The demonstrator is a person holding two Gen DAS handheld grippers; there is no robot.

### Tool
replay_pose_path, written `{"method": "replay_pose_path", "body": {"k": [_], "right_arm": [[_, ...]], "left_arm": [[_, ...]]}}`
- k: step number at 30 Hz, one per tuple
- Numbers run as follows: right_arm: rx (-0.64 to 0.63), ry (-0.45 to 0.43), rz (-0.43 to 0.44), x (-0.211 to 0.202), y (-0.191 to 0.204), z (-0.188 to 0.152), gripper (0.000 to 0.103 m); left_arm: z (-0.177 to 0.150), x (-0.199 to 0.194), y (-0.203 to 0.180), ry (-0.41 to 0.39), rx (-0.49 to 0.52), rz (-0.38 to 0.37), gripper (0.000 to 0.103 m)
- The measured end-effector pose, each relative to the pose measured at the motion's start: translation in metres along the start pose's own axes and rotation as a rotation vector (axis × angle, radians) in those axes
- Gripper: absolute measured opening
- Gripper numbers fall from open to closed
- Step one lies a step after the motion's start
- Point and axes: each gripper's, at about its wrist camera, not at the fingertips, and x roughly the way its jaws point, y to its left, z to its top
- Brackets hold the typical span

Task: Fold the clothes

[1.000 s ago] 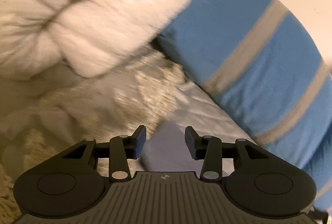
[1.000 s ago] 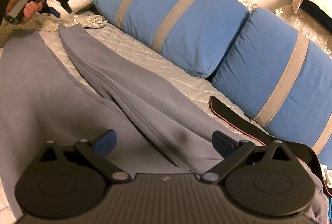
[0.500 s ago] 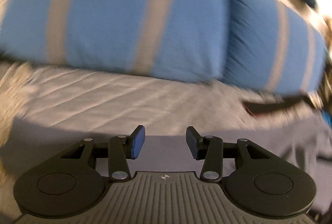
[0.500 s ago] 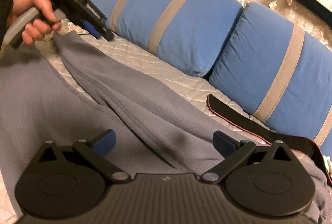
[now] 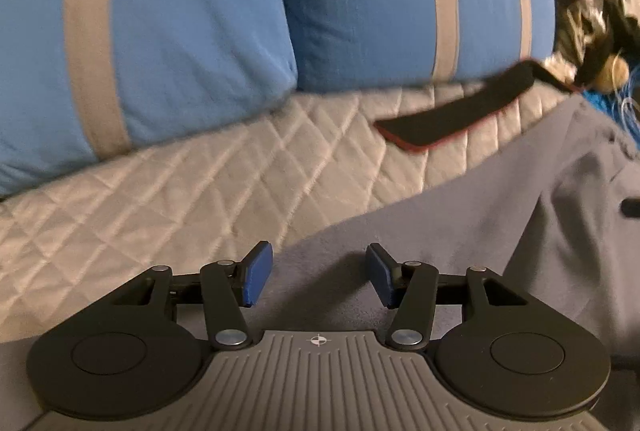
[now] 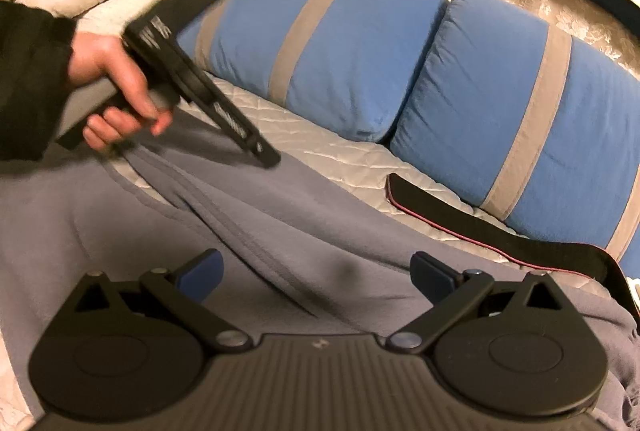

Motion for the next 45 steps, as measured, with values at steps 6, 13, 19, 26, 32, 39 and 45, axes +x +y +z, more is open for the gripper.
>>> {"method": "replay_pose_path", "body": {"k": [6, 13, 19, 26, 32, 39, 45], "right_arm": [[0.029, 0.007, -0.003, 0.0, -0.01, 0.0, 0.103], [0.045, -0.001, -0.004, -0.003, -0.018, 0.0, 0.103], [0.079, 0.006, -0.029, -0.003, -0.027, 0.0, 0.103], [0.124, -0.025, -0.026, -0.009, -0.04, 0.003, 0.103], [0.131, -0.035, 0.015, -0.019, -0.052, 0.006, 0.103], [0.197, -0.007, 0.138, -0.069, -0.129, 0.007, 0.103], [0.103, 0.069, 0.051, -0.083, -0.219, 0.0, 0.103]], "left_arm": [[0.012, 0.006, 0.015, -0.002, -0.128, -0.031, 0.001], [0.027, 0.009, 0.016, -0.082, -0.173, 0.162, 0.002], [0.03, 0.018, 0.008, -0.092, -0.117, 0.288, 0.005], [0.025, -0.002, 0.012, -0.072, -0.085, 0.296, 0.047], [0.015, -0.057, 0.012, -0.107, -0.078, 0.284, 0.068], [0.008, -0.108, 0.01, -0.211, -0.098, 0.257, 0.075], [0.014, -0.114, 0.007, -0.223, -0.129, 0.177, 0.076]]}}
